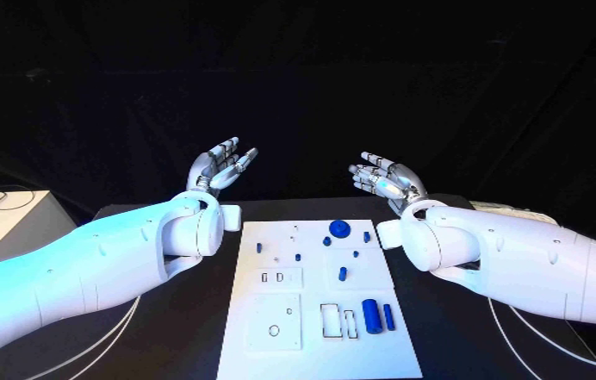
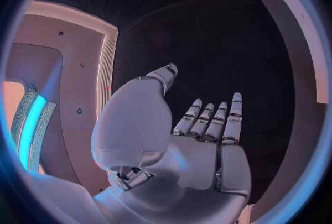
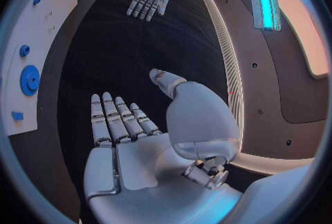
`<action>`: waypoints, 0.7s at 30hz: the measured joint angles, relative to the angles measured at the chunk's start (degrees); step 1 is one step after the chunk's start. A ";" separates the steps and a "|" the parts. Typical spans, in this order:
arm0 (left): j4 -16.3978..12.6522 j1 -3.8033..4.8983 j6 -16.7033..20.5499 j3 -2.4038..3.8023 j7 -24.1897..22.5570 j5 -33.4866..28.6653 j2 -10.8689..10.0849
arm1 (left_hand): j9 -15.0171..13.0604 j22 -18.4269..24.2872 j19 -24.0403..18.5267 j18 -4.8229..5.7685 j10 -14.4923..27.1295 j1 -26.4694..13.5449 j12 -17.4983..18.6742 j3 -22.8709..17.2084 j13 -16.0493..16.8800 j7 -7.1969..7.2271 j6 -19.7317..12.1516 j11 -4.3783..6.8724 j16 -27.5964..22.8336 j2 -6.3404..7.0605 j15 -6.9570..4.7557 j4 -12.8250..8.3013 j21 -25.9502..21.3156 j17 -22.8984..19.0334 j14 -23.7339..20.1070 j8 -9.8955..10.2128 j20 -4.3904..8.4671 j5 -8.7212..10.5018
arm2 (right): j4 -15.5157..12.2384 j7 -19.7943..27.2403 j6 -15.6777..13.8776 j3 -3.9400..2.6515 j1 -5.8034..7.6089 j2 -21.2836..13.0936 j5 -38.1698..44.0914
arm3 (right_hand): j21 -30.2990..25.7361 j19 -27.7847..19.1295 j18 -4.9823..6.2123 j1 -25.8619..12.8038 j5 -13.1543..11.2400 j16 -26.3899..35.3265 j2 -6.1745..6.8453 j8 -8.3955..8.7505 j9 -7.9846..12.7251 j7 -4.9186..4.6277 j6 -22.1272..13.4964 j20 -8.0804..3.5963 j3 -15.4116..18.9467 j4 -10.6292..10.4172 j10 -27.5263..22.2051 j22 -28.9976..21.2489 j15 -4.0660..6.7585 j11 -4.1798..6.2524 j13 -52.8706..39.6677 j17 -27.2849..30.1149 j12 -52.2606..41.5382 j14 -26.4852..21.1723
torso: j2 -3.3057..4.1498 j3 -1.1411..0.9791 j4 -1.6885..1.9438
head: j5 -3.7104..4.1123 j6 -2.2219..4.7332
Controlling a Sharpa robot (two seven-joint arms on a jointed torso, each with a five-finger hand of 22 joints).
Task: Assemble the parts on the task board
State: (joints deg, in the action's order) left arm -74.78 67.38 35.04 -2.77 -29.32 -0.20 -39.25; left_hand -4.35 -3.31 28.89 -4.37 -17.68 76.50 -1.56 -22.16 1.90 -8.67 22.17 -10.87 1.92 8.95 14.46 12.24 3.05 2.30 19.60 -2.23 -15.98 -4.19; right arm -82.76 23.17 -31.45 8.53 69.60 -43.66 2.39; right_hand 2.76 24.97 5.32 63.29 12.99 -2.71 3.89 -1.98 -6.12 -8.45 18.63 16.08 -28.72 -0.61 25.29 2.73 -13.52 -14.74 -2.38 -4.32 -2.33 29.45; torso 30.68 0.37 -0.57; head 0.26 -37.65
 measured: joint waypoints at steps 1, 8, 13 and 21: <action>0.39 0.19 -0.76 -0.05 -0.08 0.01 0.14 | -0.06 -0.02 0.22 0.00 -0.18 0.55 0.00 -0.16 0.04 0.08 0.08 -0.18 0.00 0.09 0.19 0.16 0.22 0.07 0.18 0.00 -0.22 0.00 | 0.49 -0.66 1.51 0.49 0.61 0.07 0.38 | 0.27 1.22 0.44 0.60 0.00 0.00 0.03 -0.25 -0.08 0.01 0.42 0.09 -0.18 0.17 0.53 0.17 -0.03 -0.08 -0.04 -0.06 -0.01 0.64 | -0.01 0.00 -0.01 | 0.00 -0.01; -0.38 0.32 -3.62 -0.12 -0.35 0.11 -0.68 | -0.56 -0.50 2.32 -0.87 -4.71 4.02 -0.74 -1.83 0.47 -0.26 3.64 -2.63 1.64 -0.80 -0.30 0.54 1.38 1.10 7.27 -0.99 -0.64 0.00 | 2.47 -3.38 7.82 1.83 2.28 0.32 3.89 | 2.68 11.24 1.92 4.67 -1.07 -1.82 0.23 -1.78 -1.27 -0.32 6.24 0.30 -1.27 1.92 8.24 1.16 0.66 0.17 -0.58 -1.04 -0.98 8.86 | 0.02 -0.01 -0.04 | -0.01 -0.26; -3.47 0.35 -8.17 -0.11 0.10 1.43 -5.05 | -1.30 -1.84 11.26 -2.77 -16.23 4.01 -2.41 -3.11 1.24 -0.57 8.20 -3.76 4.61 -0.79 -1.51 -0.43 4.48 2.86 19.80 -2.23 -0.53 0.00 | 5.78 -4.01 8.15 1.77 3.25 -0.78 16.37 | 4.48 17.06 3.15 7.59 -1.79 -3.77 0.76 -4.03 -3.10 -1.06 15.21 0.14 -2.10 3.52 17.95 1.65 2.08 1.29 -0.98 -1.98 -1.87 16.73 | 0.59 0.11 0.07 | -0.40 -1.80; -9.32 0.55 -13.44 -0.11 1.19 4.56 -8.32 | -4.19 -4.56 21.64 -5.81 -36.20 2.74 -5.94 -7.07 2.06 -3.14 25.05 -0.87 11.41 -0.45 -5.55 -3.85 11.80 7.62 36.01 -7.85 0.91 0.00 | 5.52 -6.39 7.55 1.74 4.82 -0.69 39.01 | 11.28 27.91 4.01 11.35 -2.57 -8.15 2.06 -7.10 -4.91 -3.14 27.98 -3.11 -2.29 5.60 31.05 4.50 6.02 4.12 -1.15 -4.05 -2.24 30.28 | 2.22 0.18 0.51 | -0.16 -2.14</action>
State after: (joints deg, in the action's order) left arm -84.10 67.94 21.60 -2.89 -28.13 4.37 -47.57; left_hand -8.55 -7.88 50.54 -10.17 -53.87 79.24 -7.50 -29.23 3.96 -11.81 47.21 -11.73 13.34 8.50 8.90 8.40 14.85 9.92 55.61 -10.07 -15.08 -4.19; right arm -77.25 16.78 -23.90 10.26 74.42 -44.35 41.40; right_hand 14.04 52.88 9.33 74.65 10.43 -10.86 5.95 -9.08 -11.03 -11.58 46.61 12.97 -31.01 4.99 56.34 7.23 -7.50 -10.63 -3.53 -8.37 -4.57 59.74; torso 32.90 0.55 -0.07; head 0.10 -39.79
